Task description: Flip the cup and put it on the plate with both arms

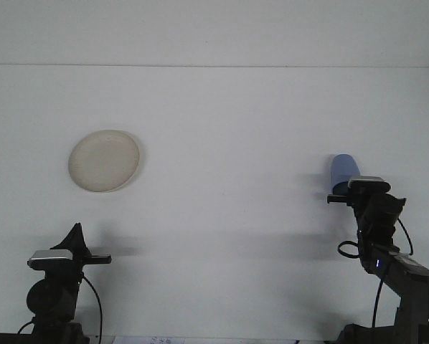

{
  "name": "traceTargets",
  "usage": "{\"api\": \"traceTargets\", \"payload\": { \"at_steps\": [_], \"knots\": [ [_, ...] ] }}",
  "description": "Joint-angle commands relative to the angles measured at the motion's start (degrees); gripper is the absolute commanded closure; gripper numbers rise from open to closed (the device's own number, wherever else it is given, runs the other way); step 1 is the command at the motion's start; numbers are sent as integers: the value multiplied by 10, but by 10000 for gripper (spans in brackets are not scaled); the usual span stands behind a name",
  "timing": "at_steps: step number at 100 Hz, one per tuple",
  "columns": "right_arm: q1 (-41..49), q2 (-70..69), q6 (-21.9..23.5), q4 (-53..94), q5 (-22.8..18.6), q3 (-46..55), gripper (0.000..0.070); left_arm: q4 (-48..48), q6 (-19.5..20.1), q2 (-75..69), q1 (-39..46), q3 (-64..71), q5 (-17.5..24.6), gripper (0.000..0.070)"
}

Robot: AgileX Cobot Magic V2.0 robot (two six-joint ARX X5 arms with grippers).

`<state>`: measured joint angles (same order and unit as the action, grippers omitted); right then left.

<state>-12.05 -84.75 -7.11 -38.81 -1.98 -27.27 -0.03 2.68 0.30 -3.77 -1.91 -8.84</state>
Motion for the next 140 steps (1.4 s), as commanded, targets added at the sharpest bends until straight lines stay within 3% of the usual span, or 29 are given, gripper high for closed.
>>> {"api": "traceTargets", "payload": {
  "at_steps": [1,17,38,51,73,104,140],
  "knots": [
    [3,26,20,3,-2,-2,700,6,7,-1,0,11,0,684],
    [29,152,80,122,-1,-13,700,6,7,-1,0,11,0,685],
    [124,301,127,487,-9,-145,700,6,7,-1,0,11,0,684],
    [218,291,131,684,-32,-266,700,6,7,-1,0,11,0,685],
    [393,178,137,933,-32,-431,700,6,7,-1,0,11,0,685],
    [573,-12,119,1049,-32,-537,700,6,7,-1,0,11,0,684],
    [643,-143,88,1092,-23,-561,700,6,7,-1,0,11,0,684]
  ]
}}
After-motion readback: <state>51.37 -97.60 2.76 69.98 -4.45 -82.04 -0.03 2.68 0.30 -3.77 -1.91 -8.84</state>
